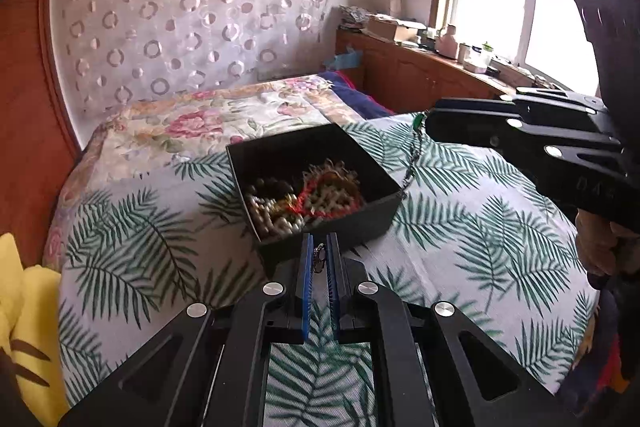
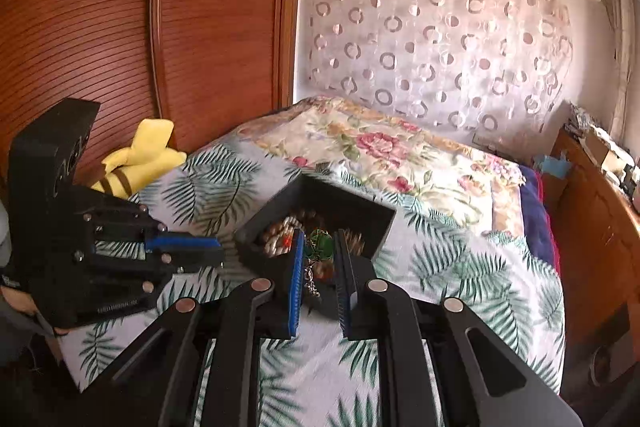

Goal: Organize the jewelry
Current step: 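Carry both chains into the black box and open both tools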

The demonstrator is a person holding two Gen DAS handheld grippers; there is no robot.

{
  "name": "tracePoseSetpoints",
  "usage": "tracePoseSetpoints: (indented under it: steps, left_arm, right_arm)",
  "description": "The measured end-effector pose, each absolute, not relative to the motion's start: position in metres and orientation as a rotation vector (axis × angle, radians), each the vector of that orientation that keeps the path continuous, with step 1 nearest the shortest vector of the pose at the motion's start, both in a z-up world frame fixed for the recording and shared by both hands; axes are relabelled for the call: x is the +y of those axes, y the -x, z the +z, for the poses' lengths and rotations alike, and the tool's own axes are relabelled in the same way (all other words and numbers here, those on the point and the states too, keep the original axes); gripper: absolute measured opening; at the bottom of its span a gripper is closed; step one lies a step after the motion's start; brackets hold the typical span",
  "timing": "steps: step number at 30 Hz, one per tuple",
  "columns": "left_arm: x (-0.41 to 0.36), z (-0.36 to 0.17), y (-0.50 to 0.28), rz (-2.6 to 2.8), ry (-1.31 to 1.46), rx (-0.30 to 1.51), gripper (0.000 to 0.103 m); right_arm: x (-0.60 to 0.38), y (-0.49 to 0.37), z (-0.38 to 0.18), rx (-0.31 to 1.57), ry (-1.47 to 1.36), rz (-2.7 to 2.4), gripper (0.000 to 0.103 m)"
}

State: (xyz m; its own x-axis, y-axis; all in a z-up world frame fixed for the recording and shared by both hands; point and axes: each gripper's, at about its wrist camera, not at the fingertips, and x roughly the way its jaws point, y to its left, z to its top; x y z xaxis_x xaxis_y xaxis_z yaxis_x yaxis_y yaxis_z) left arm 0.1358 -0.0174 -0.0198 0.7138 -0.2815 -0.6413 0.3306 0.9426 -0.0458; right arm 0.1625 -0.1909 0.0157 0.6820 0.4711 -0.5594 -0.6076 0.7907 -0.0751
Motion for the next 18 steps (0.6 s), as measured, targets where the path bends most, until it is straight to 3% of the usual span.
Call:
tracePoseSetpoints:
  steps: [18]
  left_arm:
    - [-0.020,-0.021,-0.202,-0.285,-0.032,0.716,0.006]
  right_arm:
    - [-0.182,-0.220,-0.015,0.654,0.201,0.587,0.017]
